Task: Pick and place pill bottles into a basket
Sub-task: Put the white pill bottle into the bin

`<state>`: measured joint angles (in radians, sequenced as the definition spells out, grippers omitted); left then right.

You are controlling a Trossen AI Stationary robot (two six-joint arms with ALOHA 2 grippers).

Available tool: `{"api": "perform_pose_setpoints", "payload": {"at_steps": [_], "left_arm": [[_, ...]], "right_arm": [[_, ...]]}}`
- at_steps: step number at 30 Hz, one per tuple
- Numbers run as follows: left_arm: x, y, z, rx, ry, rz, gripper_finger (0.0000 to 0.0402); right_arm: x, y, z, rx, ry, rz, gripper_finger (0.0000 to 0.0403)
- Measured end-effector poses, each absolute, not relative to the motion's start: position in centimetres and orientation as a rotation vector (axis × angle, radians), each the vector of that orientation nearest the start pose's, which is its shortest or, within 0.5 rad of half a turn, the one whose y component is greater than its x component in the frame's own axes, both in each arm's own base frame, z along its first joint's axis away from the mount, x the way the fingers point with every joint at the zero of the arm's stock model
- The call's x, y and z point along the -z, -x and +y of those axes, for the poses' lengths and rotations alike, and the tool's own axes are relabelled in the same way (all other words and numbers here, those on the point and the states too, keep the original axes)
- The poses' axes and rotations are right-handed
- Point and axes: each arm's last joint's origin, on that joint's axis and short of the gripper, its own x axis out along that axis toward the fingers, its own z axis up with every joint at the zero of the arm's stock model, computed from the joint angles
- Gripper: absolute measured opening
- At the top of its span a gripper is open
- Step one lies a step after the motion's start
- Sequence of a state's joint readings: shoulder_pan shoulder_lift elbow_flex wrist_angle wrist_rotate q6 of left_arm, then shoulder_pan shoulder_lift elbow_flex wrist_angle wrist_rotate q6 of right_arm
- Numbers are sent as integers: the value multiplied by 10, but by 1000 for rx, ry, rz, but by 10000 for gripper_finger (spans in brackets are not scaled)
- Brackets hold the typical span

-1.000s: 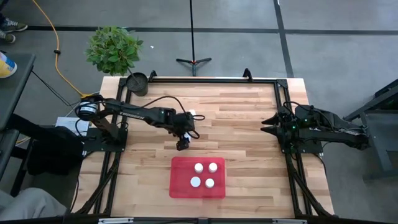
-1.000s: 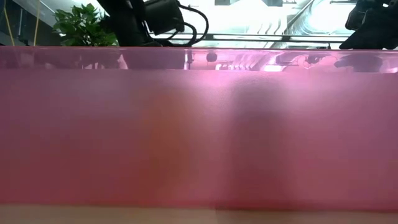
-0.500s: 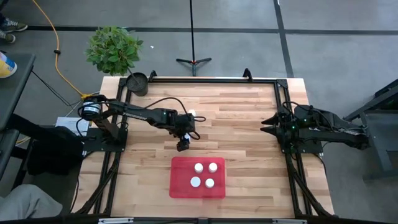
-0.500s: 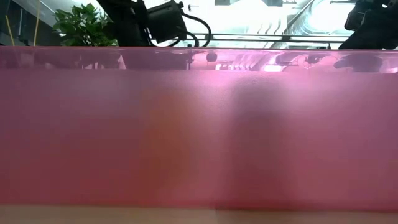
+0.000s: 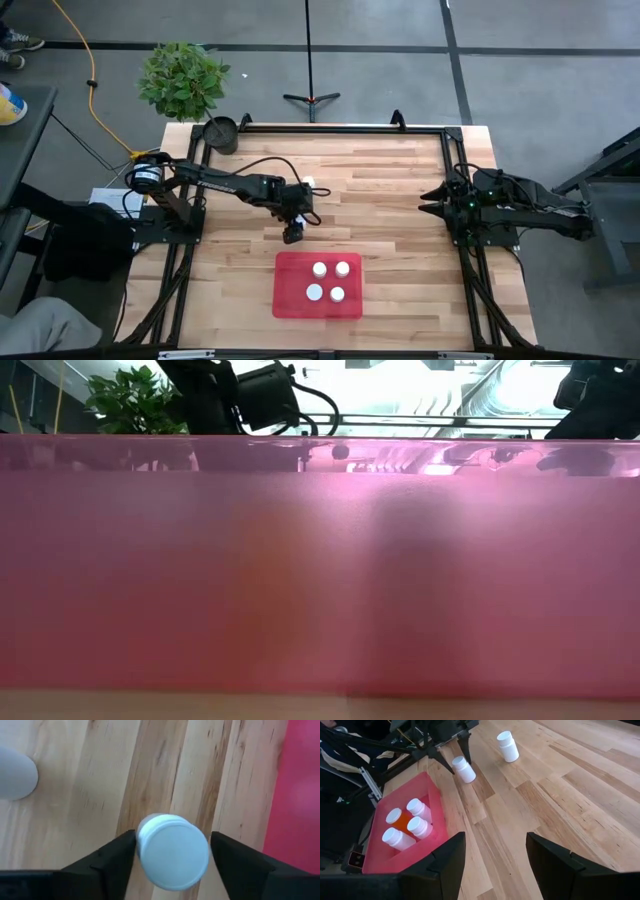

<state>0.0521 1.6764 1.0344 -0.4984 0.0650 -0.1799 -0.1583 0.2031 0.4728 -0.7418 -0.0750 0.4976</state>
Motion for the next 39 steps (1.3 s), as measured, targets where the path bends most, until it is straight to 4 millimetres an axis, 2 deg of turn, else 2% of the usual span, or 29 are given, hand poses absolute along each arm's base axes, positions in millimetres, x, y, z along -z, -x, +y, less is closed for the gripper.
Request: {"api": "perform_pose_setpoints", "payload": {"at_steps": [6,7,26,39], "left_arm": [[-180,-320,15,-91,226,1134,206],[-181,-320,15,-91,226,1132,202],[-183,-320,15,-108,215,1129,196],[-211,-331,17,-115,157,1121,194]], "right_arm": [[-236,-67,-9,197,-543,440,199],[-236,-67,-9,197,-543,440,199],[-236,-67,-9,198,-543,440,199],[-236,-67,-9,198,-543,440,199]]}}
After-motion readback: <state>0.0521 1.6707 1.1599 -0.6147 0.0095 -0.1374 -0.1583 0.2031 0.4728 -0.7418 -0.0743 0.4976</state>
